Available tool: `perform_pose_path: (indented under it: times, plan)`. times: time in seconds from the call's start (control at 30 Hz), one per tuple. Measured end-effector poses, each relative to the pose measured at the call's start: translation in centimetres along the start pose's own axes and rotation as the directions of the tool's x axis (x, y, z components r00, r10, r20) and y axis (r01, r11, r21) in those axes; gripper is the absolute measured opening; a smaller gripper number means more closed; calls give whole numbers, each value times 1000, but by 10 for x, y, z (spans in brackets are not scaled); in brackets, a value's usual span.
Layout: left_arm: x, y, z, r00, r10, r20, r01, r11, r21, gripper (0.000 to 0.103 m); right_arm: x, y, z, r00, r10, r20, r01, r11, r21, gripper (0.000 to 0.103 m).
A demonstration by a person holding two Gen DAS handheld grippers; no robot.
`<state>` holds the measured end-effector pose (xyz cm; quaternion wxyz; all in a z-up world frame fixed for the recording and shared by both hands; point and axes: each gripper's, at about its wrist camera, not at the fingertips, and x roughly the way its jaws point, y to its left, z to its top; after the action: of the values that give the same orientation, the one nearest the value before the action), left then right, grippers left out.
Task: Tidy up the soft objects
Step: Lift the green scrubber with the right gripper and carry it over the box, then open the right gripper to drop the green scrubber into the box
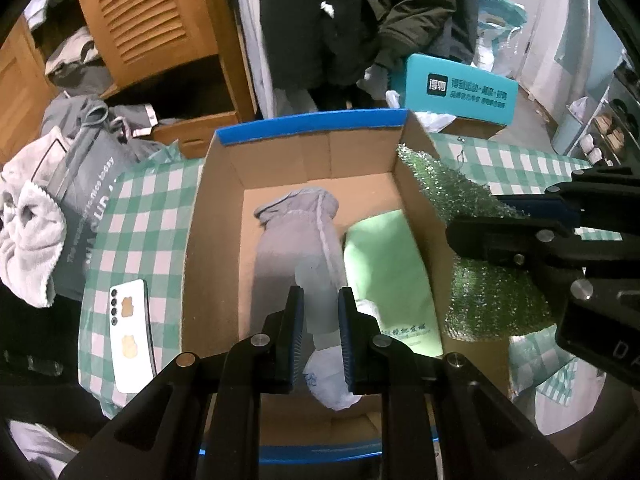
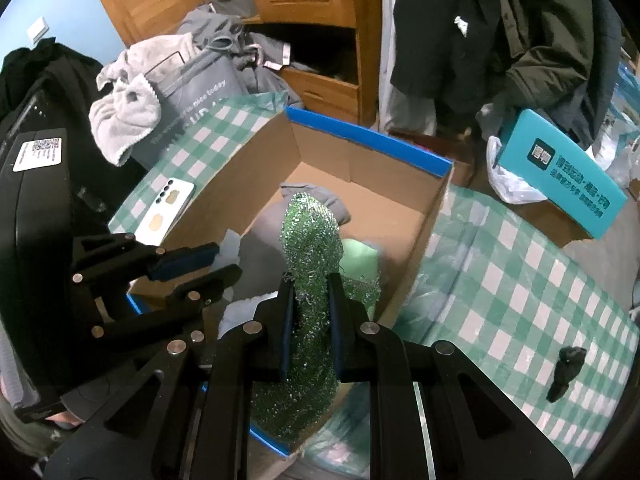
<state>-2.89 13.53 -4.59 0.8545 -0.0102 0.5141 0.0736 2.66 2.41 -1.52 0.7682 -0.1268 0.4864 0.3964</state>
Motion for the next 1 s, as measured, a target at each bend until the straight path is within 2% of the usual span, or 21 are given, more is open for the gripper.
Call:
perform_pose_path:
  times: [0.07, 0.2, 0.27, 0.33, 0.47, 0.6, 1.0]
  plan:
    - [2, 3, -1, 1000, 1, -6, -1, 1000, -8, 19, 3, 1, 0, 1000, -1, -7, 1, 1000, 0, 15]
    - [6, 8, -1, 1000, 9, -15, -9, 1000, -25, 32, 11, 0, 0, 1000, 16, -27, -16, 1000, 9, 18]
    - [6, 9, -1, 1000, 16, -15, -16, 999, -27, 36, 13, -4, 0, 999, 16, -28, -15, 1000, 24, 25]
    - [5, 9, 0, 1000, 22, -10, -22, 999, -27, 50, 13, -7, -1, 1000, 4, -31, -3, 999, 35, 34]
    - [3, 5, 0, 1000, 29, -4, -29, 999, -17, 52, 10, -15, -1, 1000, -6, -24, 8, 998, 56, 36]
    - [5, 2, 1, 999, 32, -8, -32, 999, -10, 53, 6, -22, -3, 1000, -17, -15, 18, 998, 68, 46]
    - [4, -25, 5, 1000, 13, -1, -13, 999, 40, 55, -2, -53, -21, 999, -50, -18, 52, 991, 123, 54]
